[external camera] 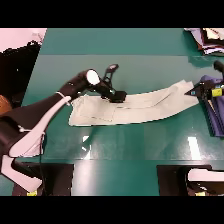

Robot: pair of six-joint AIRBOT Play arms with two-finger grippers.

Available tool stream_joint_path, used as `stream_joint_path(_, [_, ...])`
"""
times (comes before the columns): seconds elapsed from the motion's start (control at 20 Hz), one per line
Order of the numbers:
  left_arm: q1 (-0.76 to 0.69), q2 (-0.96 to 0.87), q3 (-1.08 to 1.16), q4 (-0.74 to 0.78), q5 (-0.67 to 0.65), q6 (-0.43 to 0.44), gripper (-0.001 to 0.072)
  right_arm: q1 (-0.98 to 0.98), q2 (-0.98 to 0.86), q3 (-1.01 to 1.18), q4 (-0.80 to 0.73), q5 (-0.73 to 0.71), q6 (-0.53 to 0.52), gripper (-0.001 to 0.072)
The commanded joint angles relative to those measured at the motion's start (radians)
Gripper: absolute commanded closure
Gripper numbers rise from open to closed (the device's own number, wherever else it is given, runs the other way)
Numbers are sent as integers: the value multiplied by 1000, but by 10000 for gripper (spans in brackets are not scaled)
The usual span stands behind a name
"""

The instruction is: Fold the shirts.

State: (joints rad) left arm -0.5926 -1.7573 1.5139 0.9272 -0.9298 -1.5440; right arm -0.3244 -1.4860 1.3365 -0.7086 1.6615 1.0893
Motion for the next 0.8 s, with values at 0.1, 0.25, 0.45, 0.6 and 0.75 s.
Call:
stream_joint_path(0.1, [-78,-104,42,-23,40,-1,681,178,149,146,35,-17,102,698])
stream_joint_path(0.25, [-85,-104,42,-30,45,-1,681,304,160,241,34,-55,143,697])
stream_joint_path(0.45, [-85,-104,42,-29,49,6,681,463,160,303,33,-134,145,697])
stream_joint_path(0.6, [-73,-90,42,-14,41,6,681,542,159,301,33,-158,145,697])
stream_joint_path(0.75, [10,-18,42,44,2,7,682,612,159,301,33,-208,144,697])
